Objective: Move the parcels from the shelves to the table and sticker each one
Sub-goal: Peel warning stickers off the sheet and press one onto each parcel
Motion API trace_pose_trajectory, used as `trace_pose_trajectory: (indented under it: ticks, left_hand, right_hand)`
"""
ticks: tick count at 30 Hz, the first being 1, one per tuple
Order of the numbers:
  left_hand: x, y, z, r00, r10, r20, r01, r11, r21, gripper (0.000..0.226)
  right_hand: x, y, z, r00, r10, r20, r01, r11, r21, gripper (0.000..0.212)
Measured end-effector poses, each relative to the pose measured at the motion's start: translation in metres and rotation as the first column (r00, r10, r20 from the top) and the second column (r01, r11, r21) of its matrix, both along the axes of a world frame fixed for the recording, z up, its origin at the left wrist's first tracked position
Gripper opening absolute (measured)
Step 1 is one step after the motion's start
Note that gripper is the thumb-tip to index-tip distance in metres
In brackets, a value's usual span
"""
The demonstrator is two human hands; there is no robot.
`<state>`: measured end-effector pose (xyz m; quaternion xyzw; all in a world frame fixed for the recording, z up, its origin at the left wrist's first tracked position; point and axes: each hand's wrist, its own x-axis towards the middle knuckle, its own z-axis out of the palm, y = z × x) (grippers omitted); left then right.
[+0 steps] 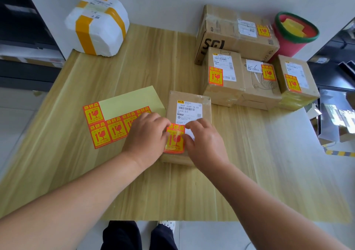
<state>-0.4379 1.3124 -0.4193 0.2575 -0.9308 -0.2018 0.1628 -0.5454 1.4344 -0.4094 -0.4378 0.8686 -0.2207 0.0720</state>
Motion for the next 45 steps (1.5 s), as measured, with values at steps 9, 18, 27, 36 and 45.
trace_pose_trajectory:
  ticks: [9, 18, 27, 36, 45]
  left_hand:
    - [0.005, -0.005, -0.020, 0.976, -0.179, 0.122, 0.209, 0.930, -0.302, 0.030]
    - [0.012, 0.002, -0.019, 0.973, -0.173, 0.150, 0.207, 0.945, -0.252, 0.037]
    - [0.025, 0.016, -0.017, 0.964, -0.220, 0.147, 0.255, 0.922, -0.291, 0.032]
    - [0.051, 0.015, -0.021, 0.897, -0.334, 0.289, 0.431, 0.801, -0.414, 0.043]
    - [0.070, 0.011, -0.029, 0.877, -0.296, 0.379, 0.423, 0.849, -0.317, 0.067]
  right_hand:
    - [-0.010, 0.015, -0.017, 0.924, 0.347, -0.160, -0.303, 0.921, 0.247, 0.043]
    - [-0.001, 0.024, -0.022, 0.935, 0.334, -0.115, -0.313, 0.935, 0.168, 0.039]
    - [0.013, 0.039, -0.029, 0.902, 0.371, -0.220, -0.334, 0.924, 0.189, 0.046]
    - [0.016, 0.060, -0.039, 0.820, 0.487, -0.300, -0.387, 0.859, 0.336, 0.053]
    - [0.009, 0.074, -0.042, 0.797, 0.503, -0.336, -0.353, 0.838, 0.416, 0.058]
